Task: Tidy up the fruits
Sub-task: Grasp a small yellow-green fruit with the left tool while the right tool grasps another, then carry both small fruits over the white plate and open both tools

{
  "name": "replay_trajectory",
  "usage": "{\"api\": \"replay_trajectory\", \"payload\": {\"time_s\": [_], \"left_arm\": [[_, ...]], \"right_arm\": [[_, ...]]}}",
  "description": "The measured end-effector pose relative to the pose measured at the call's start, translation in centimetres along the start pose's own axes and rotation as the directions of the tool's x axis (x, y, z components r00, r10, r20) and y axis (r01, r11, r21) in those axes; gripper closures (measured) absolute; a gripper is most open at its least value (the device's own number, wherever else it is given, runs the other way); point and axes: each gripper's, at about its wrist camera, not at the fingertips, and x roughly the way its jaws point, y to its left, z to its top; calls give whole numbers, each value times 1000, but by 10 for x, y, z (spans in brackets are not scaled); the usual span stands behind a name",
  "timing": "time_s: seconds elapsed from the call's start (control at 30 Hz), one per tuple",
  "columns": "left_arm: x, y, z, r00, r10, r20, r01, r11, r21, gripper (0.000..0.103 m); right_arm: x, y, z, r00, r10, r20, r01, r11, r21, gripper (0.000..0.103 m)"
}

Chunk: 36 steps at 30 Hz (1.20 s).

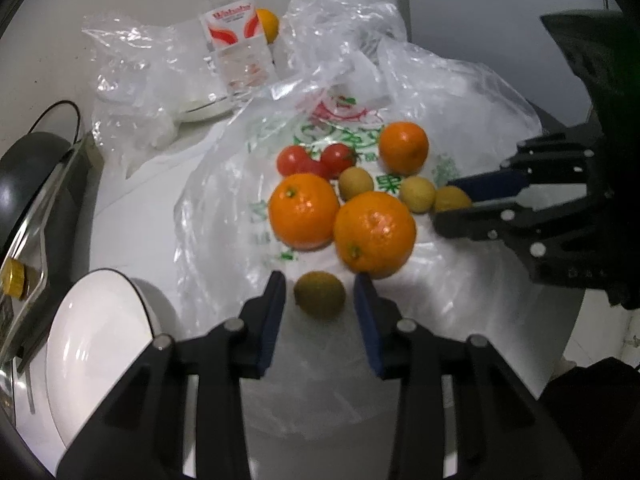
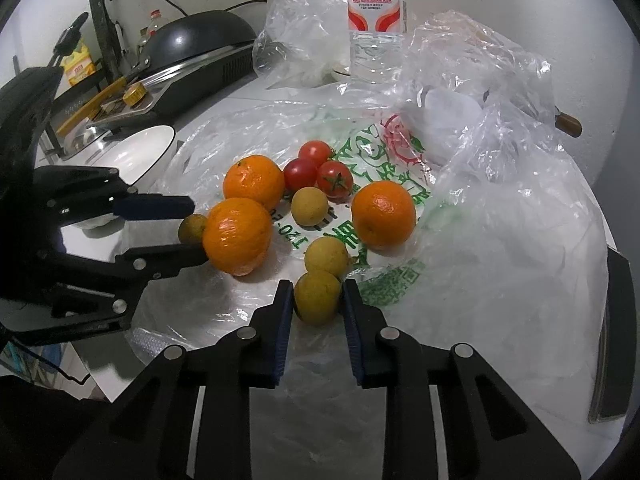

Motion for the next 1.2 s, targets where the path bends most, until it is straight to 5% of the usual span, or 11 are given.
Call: {"api": "replay_trajectory", "payload": {"time_s": [0.13,0.77,1.2], "left_arm": [[7,-1,0,1000,-14,-2,14,1000,-7,76],[-27,-1,-3,995,-70,68,76,993,-90,76],[-61,2,-4,990,-46,135,61,992,-110,76]], "right_arm": [[-1,0,0,1000,0,3,0,1000,2,77],[-24,6,6,998,-38,57,38,999,-12,77],[-51,15,12,992,-58,111,61,998,-30,77]]}}
